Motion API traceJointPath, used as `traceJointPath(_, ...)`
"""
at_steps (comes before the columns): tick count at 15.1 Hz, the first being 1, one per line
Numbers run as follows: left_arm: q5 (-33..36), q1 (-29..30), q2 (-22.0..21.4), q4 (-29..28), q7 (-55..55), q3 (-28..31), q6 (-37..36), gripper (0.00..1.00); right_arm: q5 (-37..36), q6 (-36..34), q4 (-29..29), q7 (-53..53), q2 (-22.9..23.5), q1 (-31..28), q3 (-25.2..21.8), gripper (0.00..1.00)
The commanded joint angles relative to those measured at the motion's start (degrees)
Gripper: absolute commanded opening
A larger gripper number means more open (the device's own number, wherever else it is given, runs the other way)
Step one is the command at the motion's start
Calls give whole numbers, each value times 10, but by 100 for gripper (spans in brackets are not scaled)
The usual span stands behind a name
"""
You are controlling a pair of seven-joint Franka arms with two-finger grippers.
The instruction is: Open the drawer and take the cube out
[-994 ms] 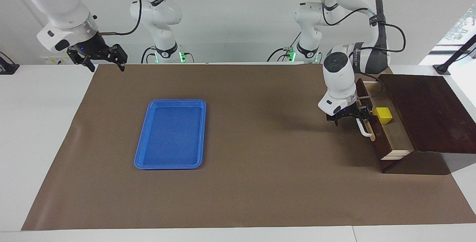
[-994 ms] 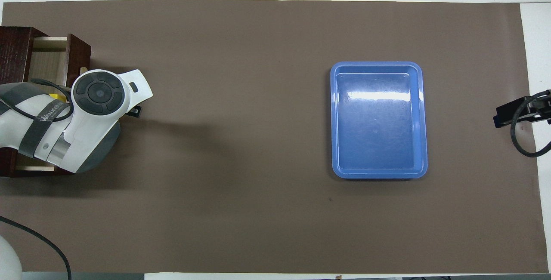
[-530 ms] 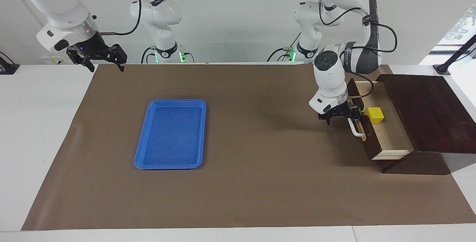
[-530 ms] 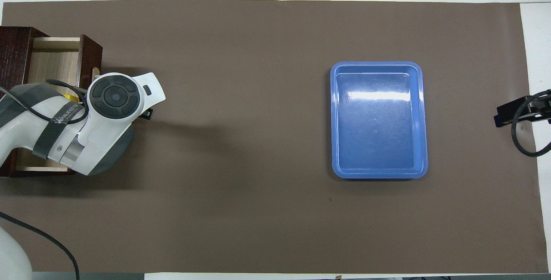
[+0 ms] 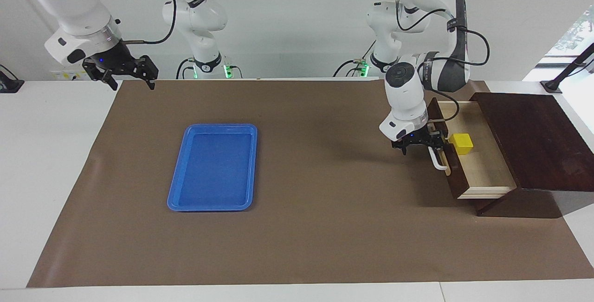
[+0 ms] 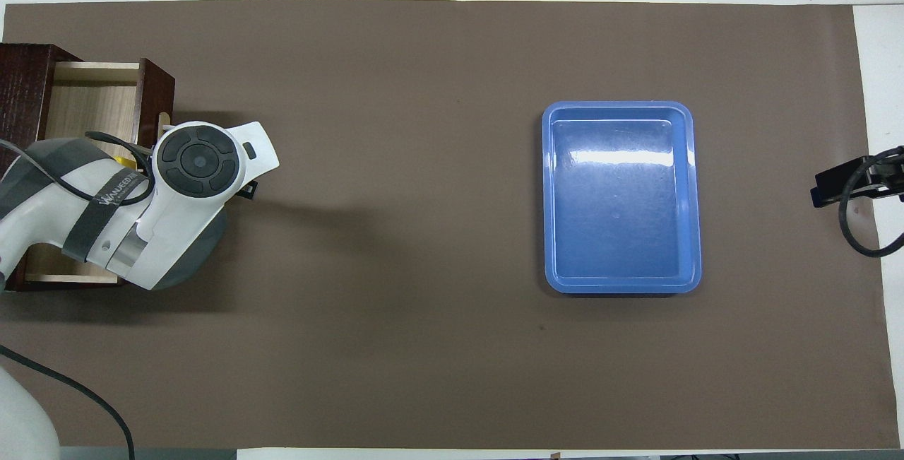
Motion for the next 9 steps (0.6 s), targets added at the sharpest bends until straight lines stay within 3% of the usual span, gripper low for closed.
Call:
traceJointPath(1,-16,-19,-8,-3,-4,2,-11,100,1,13,-9,0,-5,-11,7,100)
traceJointPath(9,-61,-17,0,124,35,2,-137,100,1,12,-10,0,-6,-11,7,100)
